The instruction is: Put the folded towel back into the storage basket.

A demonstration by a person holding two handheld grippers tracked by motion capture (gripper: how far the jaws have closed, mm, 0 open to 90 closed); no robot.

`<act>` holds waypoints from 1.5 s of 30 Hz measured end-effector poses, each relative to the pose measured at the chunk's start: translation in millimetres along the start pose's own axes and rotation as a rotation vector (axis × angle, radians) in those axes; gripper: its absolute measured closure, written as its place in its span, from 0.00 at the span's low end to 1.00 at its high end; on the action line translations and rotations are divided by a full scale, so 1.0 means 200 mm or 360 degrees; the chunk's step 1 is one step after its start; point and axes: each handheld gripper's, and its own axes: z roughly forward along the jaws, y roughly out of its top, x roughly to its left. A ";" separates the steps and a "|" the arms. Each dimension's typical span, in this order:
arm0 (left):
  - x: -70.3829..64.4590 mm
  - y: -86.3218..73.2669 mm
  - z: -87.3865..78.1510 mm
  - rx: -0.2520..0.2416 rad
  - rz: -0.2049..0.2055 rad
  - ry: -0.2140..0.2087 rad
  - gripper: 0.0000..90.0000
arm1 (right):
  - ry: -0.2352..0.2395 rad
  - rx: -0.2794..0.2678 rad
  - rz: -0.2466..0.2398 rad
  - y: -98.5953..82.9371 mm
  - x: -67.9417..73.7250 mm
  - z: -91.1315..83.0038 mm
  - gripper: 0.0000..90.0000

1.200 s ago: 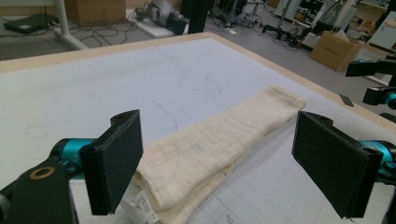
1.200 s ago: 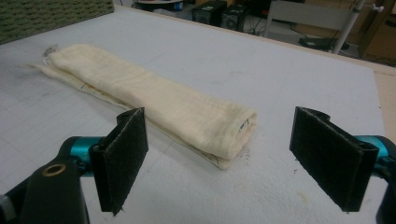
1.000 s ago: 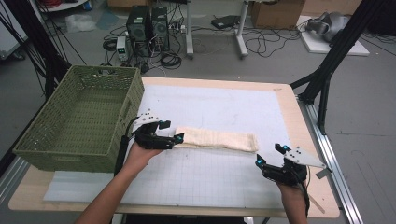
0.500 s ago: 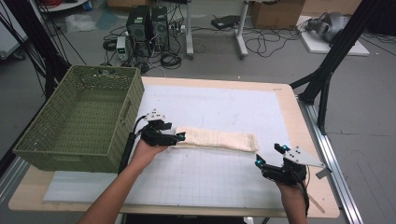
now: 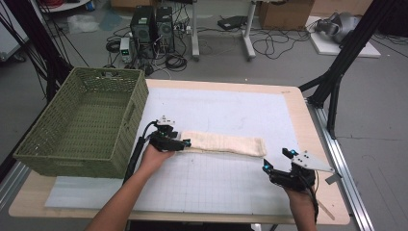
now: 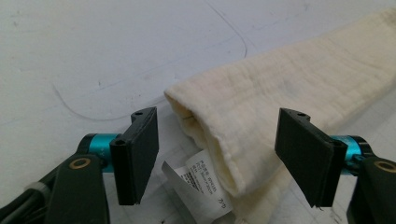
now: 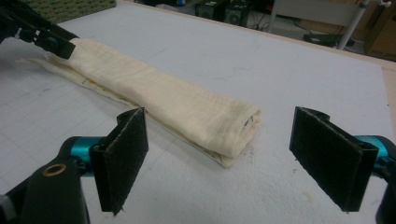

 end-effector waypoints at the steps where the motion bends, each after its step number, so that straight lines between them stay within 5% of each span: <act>1: 0.00 0.00 0.00 0.0018 0.0012 0.0003 0.36 | 0.0000 0.0000 -0.0003 0.00 0.00 0.00 0.20; 11: -0.02 -0.01 0.00 0.0052 0.0160 0.0036 0.60 | 0.0002 0.0007 0.0000 0.00 0.00 0.00 0.20; 20: -0.05 -0.03 0.00 0.0042 0.0193 -0.0061 0.86 | 0.0002 0.0015 0.0002 0.00 0.00 0.00 0.20; 29: -0.06 -0.02 -0.01 0.0021 0.0157 -0.0062 0.90 | -0.0006 0.0009 0.0014 -0.01 -0.01 0.00 0.20; 37: -0.09 -0.02 -0.07 -0.0110 0.0163 -0.0117 0.90 | -0.0113 0.0003 0.0114 -0.02 -0.05 0.02 0.17; 45: -0.11 -0.03 -0.12 -0.0203 0.0186 -0.0138 0.90 | -0.0110 0.0111 0.0160 -0.02 -0.06 0.10 0.19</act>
